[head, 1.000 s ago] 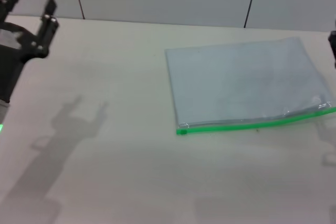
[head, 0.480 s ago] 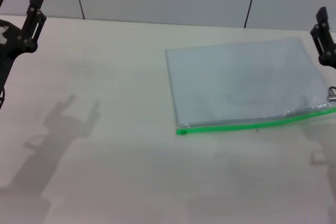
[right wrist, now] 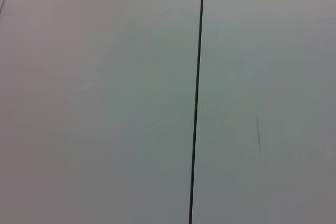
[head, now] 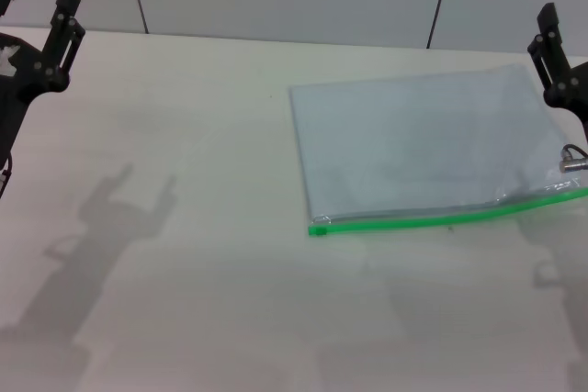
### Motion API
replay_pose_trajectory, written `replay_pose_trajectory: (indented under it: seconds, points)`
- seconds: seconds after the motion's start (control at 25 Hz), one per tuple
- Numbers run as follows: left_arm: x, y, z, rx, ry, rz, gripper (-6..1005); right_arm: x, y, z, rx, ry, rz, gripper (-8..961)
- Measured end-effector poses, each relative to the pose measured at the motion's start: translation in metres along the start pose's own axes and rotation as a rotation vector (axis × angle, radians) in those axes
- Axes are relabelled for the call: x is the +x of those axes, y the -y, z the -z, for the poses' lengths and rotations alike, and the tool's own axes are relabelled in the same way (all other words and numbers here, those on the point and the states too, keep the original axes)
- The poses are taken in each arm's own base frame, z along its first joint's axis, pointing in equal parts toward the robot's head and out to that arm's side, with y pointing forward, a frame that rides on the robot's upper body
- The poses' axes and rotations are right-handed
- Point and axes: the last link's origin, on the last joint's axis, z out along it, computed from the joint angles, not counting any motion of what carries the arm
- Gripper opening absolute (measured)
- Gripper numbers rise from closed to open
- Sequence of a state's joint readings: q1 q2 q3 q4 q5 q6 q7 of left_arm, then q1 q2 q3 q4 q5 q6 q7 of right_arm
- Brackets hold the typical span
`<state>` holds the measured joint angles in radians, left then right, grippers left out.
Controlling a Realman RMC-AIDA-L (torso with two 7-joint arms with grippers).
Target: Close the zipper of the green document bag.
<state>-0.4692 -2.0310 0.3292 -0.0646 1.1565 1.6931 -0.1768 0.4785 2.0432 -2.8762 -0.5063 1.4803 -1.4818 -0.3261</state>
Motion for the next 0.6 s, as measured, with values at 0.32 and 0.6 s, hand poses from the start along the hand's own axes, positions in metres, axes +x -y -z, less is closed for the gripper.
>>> replay_pose_trajectory:
  seconds: [0.32,0.6]
  points:
    - [-0.0001,-0.0008,-0.0001,-0.001,0.000,-0.005,635,-0.0002,-0.0005,-0.0001,-0.002,0.001,-0.002,793]
    - [0.0001,-0.0009,-0.0010,-0.001,-0.002,-0.002,635,-0.0003,-0.0006,-0.0002,-0.002,0.001,-0.002,792]
